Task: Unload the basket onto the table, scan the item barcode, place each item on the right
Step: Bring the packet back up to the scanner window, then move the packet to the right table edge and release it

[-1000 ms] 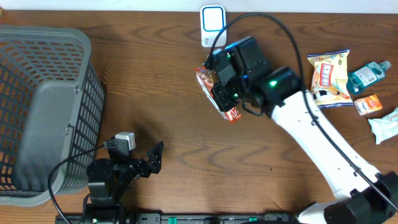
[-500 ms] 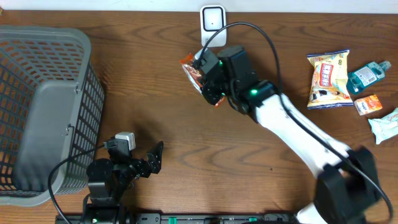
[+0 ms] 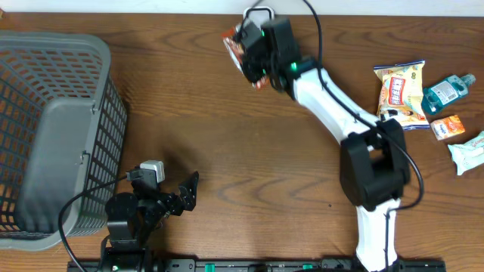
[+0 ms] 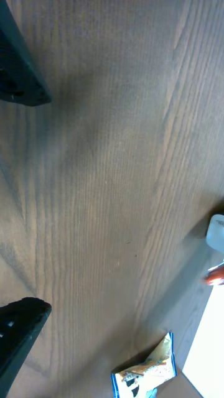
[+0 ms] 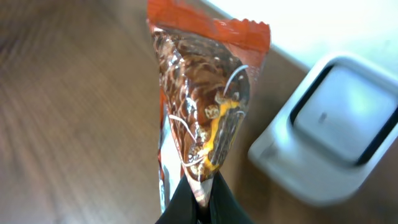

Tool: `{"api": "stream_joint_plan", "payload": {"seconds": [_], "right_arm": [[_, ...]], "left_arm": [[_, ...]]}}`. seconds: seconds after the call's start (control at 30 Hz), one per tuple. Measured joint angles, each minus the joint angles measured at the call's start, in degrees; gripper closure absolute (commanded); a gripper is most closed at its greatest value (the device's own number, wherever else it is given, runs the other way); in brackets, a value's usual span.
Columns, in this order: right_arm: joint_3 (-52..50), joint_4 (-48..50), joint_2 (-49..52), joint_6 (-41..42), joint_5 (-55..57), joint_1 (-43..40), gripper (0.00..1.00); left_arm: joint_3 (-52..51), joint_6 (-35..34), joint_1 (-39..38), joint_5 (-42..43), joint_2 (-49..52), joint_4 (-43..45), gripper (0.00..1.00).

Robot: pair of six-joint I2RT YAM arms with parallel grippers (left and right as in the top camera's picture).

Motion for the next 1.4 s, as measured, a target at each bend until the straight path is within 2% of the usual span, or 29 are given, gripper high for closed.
{"api": "stream_joint_plan", "payload": {"seconds": [0.2, 0.37, 0.5, 0.63, 0.9, 1.2, 1.4], "right_arm": [[18.25, -2.43, 10.62, -4.9, 3.34, 0.0, 0.99], [26.64, 4.46, 17.73, -6.95, 6.8, -0.48, 0.99], [27.74, 12.94, 21.38, -7.56, 9.75, -1.62, 0.99], [28.0, 15.28, 23.87, -8.61, 11.87, -3.21, 0.99], [28.13, 15.78, 25.18, -8.87, 12.94, -4.85, 0.99], [28.35, 15.93, 25.18, -5.18, 9.97, -4.7, 0.99], [28.65, 11.65, 25.09, -1.88, 13.2, -4.61, 0.99]], "left_arm": [[0.0, 0.0, 0.0, 0.0, 0.0, 0.0, 0.01], [0.0, 0.0, 0.0, 0.0, 0.0, 0.0, 0.02], [0.0, 0.0, 0.0, 0.0, 0.0, 0.0, 0.02], [0.0, 0.0, 0.0, 0.0, 0.0, 0.0, 0.02], [0.0, 0.0, 0.0, 0.0, 0.0, 0.0, 0.02], [0.0, 0.0, 0.0, 0.0, 0.0, 0.0, 0.01], [0.0, 0.0, 0.0, 0.0, 0.0, 0.0, 0.02]]}}
